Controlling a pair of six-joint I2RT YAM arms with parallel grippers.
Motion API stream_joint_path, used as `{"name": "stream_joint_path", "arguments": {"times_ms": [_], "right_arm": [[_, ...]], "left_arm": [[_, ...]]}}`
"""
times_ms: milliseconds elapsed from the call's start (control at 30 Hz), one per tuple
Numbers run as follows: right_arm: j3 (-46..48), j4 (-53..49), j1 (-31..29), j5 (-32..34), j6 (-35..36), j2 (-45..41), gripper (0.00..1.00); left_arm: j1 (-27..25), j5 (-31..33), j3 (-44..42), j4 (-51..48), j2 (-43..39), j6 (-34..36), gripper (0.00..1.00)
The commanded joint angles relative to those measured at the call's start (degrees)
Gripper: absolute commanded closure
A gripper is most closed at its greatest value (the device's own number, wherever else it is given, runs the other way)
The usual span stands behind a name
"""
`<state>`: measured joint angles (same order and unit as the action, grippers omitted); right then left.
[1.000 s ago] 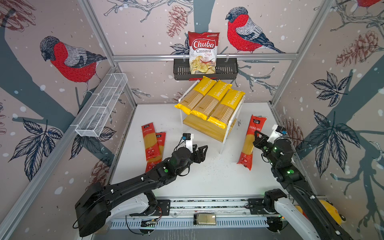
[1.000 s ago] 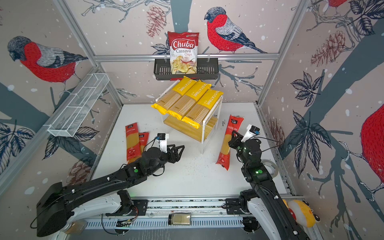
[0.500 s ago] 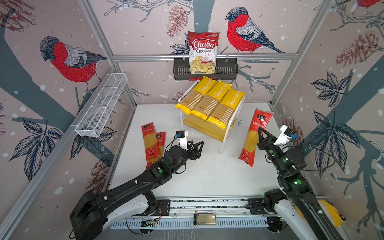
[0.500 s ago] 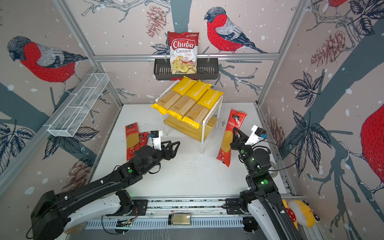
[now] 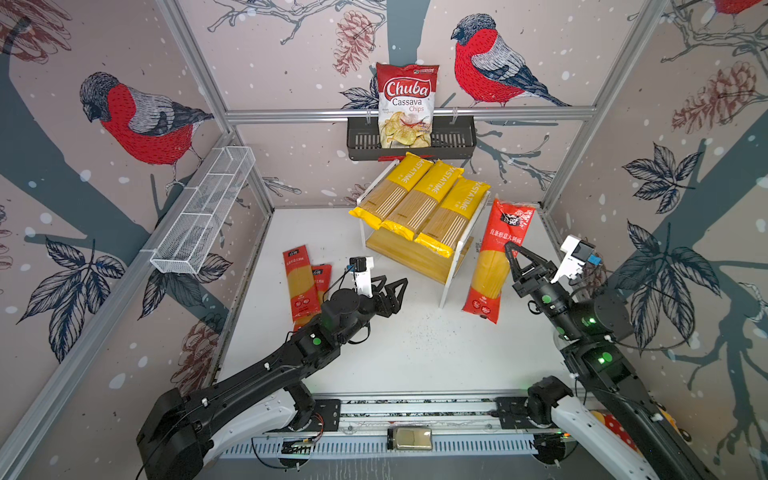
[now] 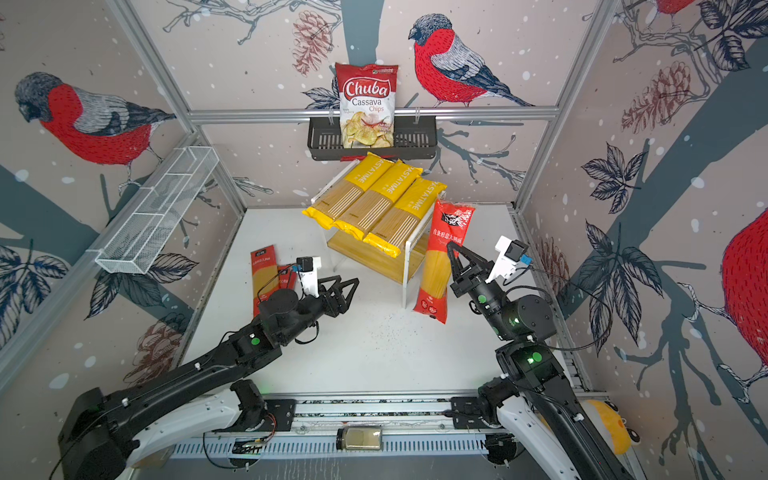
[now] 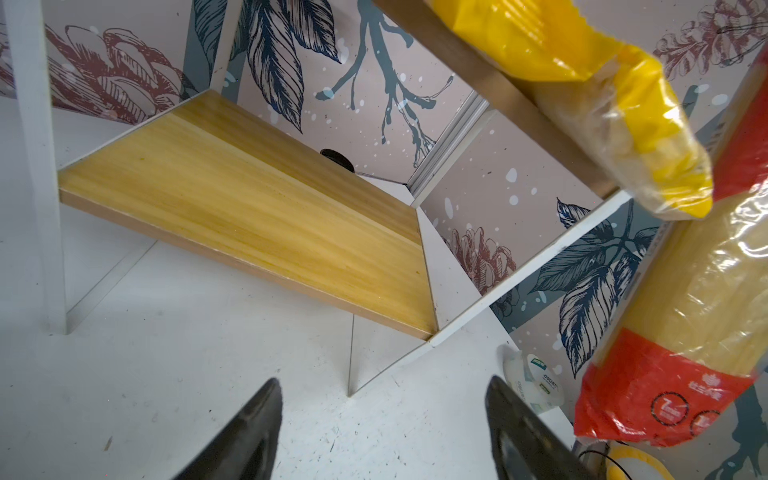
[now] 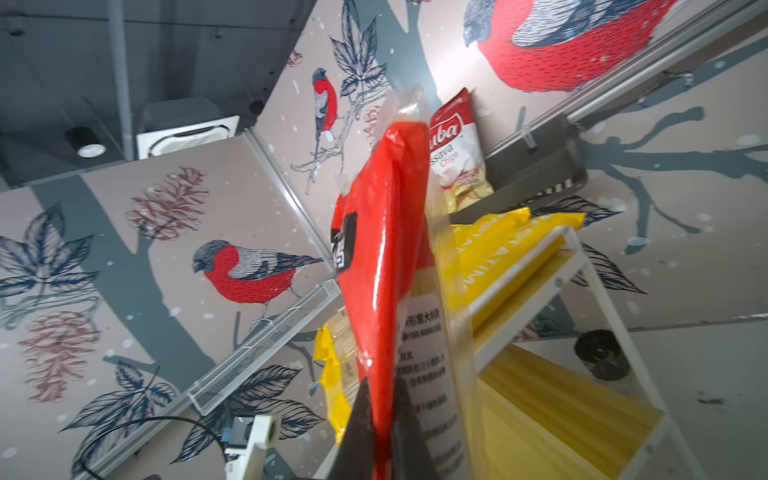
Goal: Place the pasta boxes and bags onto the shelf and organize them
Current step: 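Lift the red pack upright and carry it toward the left gripper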
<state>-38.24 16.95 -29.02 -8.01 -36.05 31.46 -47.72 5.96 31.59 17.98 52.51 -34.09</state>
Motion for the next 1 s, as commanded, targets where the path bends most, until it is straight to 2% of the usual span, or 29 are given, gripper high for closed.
{"name": "stream_joint_path", "arguments": {"times_ms": [0, 133, 367, 467, 667, 967], "right_arm": [[-1.11, 11.52, -2.97, 0.61, -1.66, 1.01, 1.0], [-1.13, 14.56, -8.51, 3.48, -2.04, 3.88, 1.0], [-1.92, 19.49, -18.78, 7.94, 0.94, 9.94, 1.0], [-2.87, 21.25, -22.02, 8.27, 2.24, 12.94, 1.0], [-4.56, 23.88, -25.45, 7.53, 3.8, 18.14, 1.0], [-6.27, 28.35, -26.52, 3.58, 3.25, 24.52, 1.0]], "left_arm": [[0.78, -3.94, 1.31, 3.8, -0.88, 1.36, 0.18], [2.83, -10.09, 2.07, 6.02, -2.23, 1.98, 0.12], [5.51, -26.02, 1.64, 12.46, -2.05, 2.73, 0.11], [6.31, -27.97, 1.34, 12.21, -2.98, 3.6, 0.11], [8.33, -35.84, 0.57, 16.16, -4.11, 4.46, 0.1], [9.18, -41.05, 1.57, 19.32, 0.27, 5.5, 0.11]]}}
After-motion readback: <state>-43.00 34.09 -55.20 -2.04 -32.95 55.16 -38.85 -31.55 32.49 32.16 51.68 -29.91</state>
